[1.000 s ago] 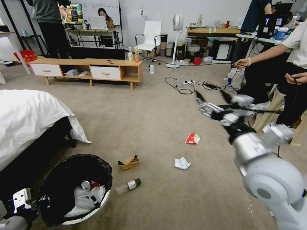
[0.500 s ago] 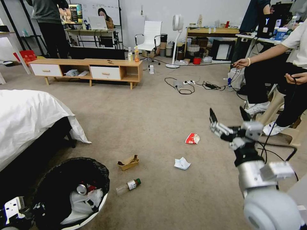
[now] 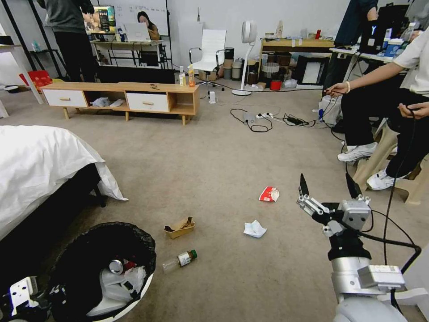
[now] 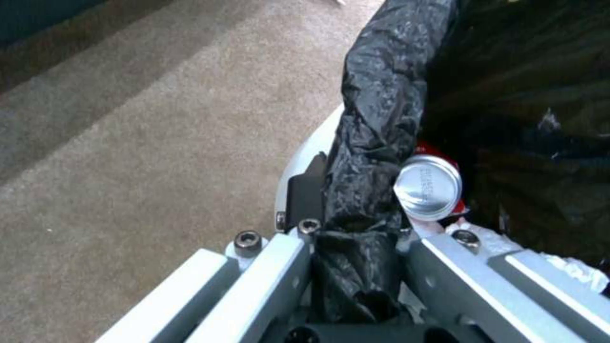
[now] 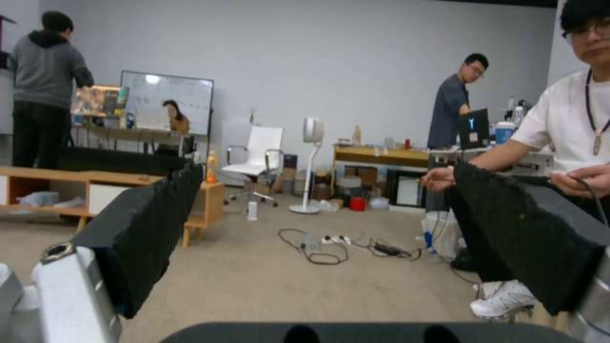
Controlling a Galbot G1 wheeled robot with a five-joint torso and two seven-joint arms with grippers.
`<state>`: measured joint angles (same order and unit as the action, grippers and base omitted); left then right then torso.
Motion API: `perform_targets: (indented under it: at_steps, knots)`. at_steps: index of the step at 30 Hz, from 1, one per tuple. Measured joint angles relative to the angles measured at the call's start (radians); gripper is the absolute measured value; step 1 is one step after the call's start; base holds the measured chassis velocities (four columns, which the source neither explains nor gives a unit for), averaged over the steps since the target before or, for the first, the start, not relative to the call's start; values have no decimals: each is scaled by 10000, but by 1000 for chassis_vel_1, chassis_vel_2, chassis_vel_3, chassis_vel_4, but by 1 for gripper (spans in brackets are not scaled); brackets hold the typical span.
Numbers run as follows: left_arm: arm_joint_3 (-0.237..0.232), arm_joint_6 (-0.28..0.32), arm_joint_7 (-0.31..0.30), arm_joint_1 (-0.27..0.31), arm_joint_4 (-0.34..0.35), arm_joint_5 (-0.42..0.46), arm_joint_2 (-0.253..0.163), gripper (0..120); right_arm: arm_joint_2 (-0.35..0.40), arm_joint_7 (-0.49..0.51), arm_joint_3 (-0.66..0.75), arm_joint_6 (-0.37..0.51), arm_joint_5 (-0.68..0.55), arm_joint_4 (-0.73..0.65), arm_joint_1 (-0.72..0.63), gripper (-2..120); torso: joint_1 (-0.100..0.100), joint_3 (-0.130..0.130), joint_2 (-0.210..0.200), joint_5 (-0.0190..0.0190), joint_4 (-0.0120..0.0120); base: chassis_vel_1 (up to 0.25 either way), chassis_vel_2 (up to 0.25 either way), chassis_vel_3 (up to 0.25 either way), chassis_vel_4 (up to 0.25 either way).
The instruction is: Pick up the trash bin and place the garbage on the floor into it.
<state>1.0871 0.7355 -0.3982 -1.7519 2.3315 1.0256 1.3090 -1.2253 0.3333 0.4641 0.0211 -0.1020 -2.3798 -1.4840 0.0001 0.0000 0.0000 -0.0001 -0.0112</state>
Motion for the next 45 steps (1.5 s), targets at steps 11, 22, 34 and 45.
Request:
perform_targets:
  at_steps: [11, 22, 34, 45]
  knots:
    - [-4, 0, 36, 48, 47, 30, 38, 1, 259, 17, 316, -81, -247, 359, 248, 100, 0, 0, 0, 0, 1, 0, 0, 0, 0]
    - [8, 0, 61, 4, 104, 42, 69, 1, 171, 34, 300, -68, -222, 463, 234, 100, 0, 0, 0, 0, 0, 0, 0, 0, 0]
    - [53, 0, 80, -19, 104, 43, 103, 1, 204, 25, 253, -80, -264, 583, 314, 100, 0, 0, 0, 0, 0, 0, 0, 0, 0]
    - [75, 0, 86, -31, 81, 39, 162, 1, 251, -82, 207, -174, -325, 715, 433, 100, 0, 0, 0, 1, 1, 0, 0, 0, 0]
